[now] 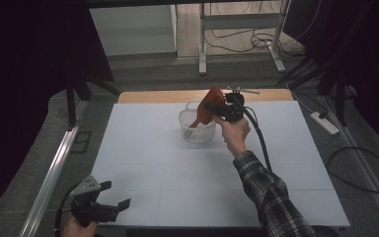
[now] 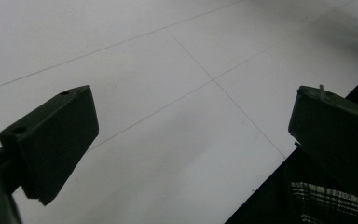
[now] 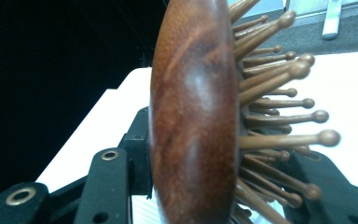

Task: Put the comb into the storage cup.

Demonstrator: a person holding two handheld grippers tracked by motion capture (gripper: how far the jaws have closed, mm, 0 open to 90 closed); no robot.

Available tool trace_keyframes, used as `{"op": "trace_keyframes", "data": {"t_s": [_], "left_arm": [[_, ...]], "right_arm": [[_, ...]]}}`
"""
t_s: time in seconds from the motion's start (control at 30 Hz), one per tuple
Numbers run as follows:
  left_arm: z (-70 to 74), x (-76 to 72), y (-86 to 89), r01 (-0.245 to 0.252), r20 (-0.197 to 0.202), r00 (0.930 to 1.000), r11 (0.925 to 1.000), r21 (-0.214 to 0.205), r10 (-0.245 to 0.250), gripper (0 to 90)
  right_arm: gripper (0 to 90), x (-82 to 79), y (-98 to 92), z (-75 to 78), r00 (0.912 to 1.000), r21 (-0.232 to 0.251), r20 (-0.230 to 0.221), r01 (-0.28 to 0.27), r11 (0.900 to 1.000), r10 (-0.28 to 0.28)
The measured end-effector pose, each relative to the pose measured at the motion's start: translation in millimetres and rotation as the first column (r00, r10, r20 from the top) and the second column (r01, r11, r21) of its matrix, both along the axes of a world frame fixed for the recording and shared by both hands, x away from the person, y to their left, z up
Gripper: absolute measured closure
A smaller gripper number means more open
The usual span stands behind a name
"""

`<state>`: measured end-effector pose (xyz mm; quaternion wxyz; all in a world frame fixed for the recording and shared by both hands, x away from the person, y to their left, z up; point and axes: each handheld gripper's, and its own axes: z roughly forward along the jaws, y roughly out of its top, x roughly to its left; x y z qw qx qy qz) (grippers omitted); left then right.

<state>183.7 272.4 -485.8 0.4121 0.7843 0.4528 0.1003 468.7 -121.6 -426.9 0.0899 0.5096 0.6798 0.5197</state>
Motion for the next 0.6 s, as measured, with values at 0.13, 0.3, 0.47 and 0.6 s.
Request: {"op": "trace_keyframes", "data": {"t_s": [0.13,0.3,0.47,0.6], "left_arm": [[0.0,0.1,-0.2,-0.001,-0.001,1.0,1.0,0.001,0.001,1.5],[-0.2,0.3,-0.4,-0.002,-0.002,1.0,1.0,0.001,0.002,1.5],[-0.2,0.6,-0.4,-0.004,-0.005,1.0,1.0,0.0,0.004,1.5],[-0.3,0.9,-0.3,-0.003,-0.006,1.0,1.0,0.0,0.003,1.6]], "right_arm": [[50.3,-0.9,-2.1,-1.3,1.0,0.001,0.0,0.005,1.0,-0.005],[48.2,-1.3,-6.3,-4.9,0.9997,0.011,-0.004,0.026,0.9996,-0.026],[46.9,-2.0,-10.4,-10.6,0.9991,0.027,-0.015,0.039,0.9989,-0.038],[45.2,-1.5,-12.4,-12.4,0.9989,0.027,-0.018,0.044,0.9986,-0.044]]}}
